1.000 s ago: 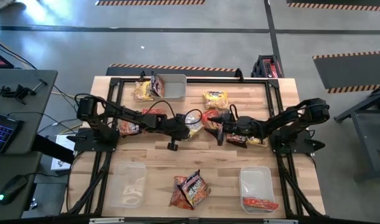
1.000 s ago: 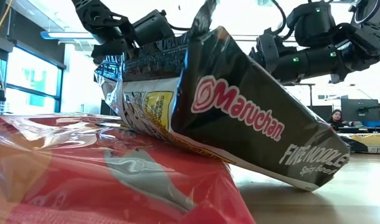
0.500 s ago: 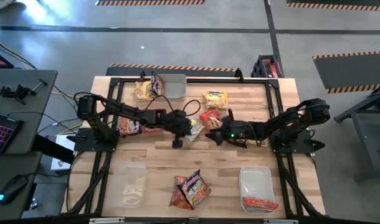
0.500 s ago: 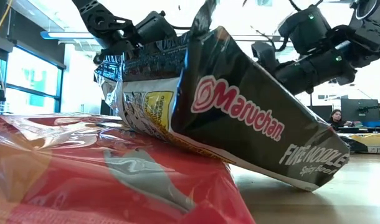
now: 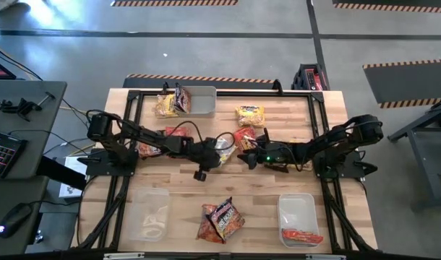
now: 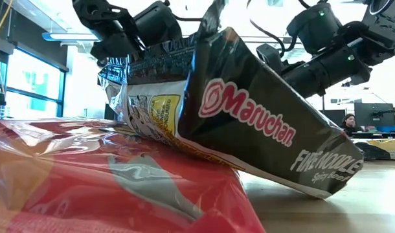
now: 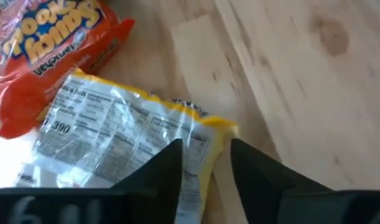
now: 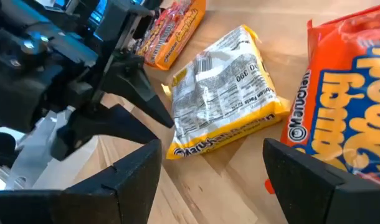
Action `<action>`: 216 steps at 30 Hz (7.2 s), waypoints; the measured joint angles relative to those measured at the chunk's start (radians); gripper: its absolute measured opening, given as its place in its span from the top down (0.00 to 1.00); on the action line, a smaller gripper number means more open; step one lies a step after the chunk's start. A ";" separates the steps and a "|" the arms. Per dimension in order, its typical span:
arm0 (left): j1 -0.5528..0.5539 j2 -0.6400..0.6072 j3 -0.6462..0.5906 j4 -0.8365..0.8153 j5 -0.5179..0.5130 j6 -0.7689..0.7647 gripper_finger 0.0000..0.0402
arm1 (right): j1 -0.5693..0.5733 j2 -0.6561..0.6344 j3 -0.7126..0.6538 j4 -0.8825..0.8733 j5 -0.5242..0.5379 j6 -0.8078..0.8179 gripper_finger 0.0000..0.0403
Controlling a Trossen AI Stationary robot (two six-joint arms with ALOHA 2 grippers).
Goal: Sort Maruchan noodles
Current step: Put the bottom left yellow noodle pack into the transparent bin
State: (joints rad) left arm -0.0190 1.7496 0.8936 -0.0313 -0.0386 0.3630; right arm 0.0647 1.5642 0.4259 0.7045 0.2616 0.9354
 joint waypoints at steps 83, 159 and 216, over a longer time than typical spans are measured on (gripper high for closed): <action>0.250 0.029 0.000 0.396 0.708 -0.604 0.96 | 0.091 0.381 0.273 0.078 0.348 -1.336 0.80; 0.321 -0.166 -0.105 0.151 1.128 -0.524 0.47 | 0.210 0.261 0.583 -0.210 0.144 -2.526 0.76; 0.391 -0.165 -0.105 0.131 1.211 -0.392 1.00 | -0.038 -0.159 0.365 -0.575 0.341 -1.217 0.48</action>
State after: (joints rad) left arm 0.3717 1.5848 0.7884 0.1000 1.1725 -0.0288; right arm 0.0263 1.4055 0.7909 0.1297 0.6025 -0.2816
